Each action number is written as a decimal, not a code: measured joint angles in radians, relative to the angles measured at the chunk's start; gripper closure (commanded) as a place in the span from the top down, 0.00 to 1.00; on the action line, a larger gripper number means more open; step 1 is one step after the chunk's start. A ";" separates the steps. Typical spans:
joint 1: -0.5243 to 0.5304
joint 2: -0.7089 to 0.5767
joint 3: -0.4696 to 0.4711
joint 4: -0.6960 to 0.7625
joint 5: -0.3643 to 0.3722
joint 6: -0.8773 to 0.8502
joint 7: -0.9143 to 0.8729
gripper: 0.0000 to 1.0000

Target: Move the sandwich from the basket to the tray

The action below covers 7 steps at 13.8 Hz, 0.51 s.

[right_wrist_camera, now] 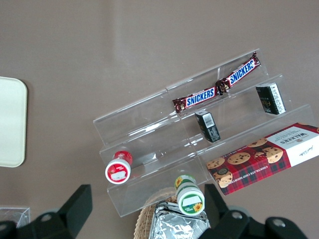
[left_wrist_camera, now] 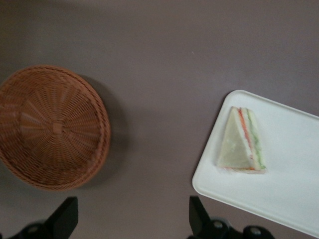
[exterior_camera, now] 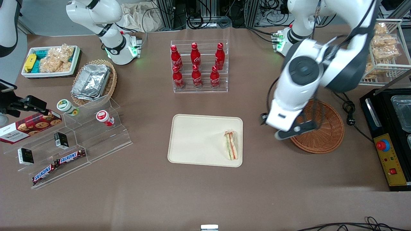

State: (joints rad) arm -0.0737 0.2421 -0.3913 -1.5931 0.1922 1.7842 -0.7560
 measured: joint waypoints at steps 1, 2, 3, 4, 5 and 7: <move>0.037 -0.049 0.001 -0.037 -0.031 0.000 0.052 1.00; 0.075 -0.089 0.002 -0.063 -0.055 -0.003 0.119 1.00; 0.112 -0.118 0.004 -0.077 -0.067 -0.015 0.188 1.00; 0.145 -0.138 0.005 -0.083 -0.073 -0.031 0.251 1.00; 0.178 -0.153 0.006 -0.084 -0.076 -0.048 0.307 1.00; 0.235 -0.176 0.008 -0.076 -0.080 -0.085 0.409 1.00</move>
State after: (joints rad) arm 0.1614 0.0659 -0.3833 -1.6692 0.1118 1.6988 -0.3468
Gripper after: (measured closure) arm 0.000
